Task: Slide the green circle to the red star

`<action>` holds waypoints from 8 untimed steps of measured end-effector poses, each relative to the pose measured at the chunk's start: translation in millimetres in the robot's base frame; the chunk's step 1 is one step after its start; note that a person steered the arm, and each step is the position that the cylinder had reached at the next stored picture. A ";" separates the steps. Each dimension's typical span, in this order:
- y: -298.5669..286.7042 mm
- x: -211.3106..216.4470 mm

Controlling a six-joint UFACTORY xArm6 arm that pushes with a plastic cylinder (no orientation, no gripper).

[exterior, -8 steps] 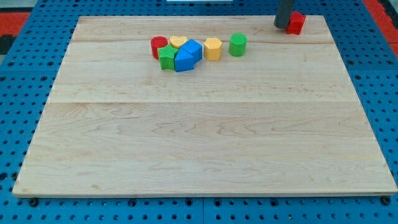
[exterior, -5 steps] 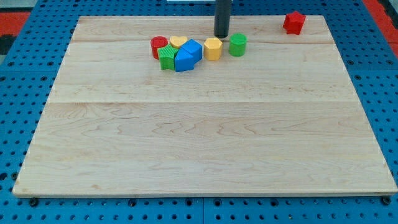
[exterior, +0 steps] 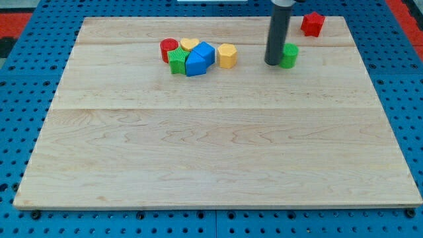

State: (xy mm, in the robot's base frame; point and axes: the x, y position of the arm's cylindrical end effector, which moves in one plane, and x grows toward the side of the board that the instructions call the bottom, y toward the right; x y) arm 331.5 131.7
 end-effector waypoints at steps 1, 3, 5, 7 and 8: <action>32.0 0.0; 51.3 -10.0; 51.8 -31.9; 61.9 -50.1; 63.5 -39.3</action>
